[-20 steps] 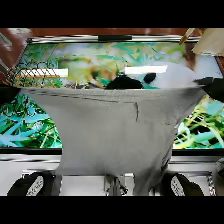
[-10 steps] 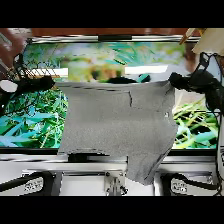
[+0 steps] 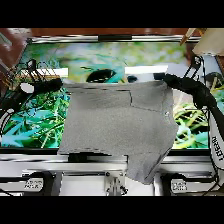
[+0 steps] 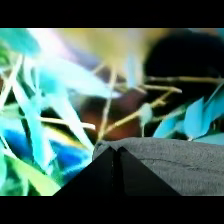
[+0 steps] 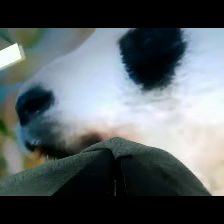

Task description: Fold the shirts.

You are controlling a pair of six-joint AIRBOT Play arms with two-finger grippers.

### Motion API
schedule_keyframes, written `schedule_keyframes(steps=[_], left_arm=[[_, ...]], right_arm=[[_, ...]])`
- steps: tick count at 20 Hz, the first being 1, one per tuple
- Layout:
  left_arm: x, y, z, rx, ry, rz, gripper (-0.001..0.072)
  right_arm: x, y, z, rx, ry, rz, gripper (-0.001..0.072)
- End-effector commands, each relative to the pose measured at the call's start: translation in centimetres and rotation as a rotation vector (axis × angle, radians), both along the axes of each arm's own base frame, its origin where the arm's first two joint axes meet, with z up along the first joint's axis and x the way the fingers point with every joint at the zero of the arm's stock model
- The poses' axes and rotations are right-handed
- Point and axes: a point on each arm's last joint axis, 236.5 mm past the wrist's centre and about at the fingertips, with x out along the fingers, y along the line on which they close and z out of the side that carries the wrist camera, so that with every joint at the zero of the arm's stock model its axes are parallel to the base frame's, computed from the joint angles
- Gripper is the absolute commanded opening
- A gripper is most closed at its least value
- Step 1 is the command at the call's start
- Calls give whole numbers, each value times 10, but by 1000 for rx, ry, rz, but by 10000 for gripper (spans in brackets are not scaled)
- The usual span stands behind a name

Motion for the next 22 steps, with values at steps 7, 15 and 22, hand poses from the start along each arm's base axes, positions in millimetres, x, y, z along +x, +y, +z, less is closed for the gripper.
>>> schedule_keyframes(steps=[7, 15, 22], left_arm=[[-106, -14, -26, -22, 447, -391, 28], [-155, -7, -41, -22, 651, -469, 28], [-169, -9, -59, -67, 751, -483, 28]], right_arm=[[-133, 19, -10, 11, 491, 251, 59], [-193, 17, -37, 23, 737, 252, 59], [-193, 10, -58, 22, 736, 183, 60]])
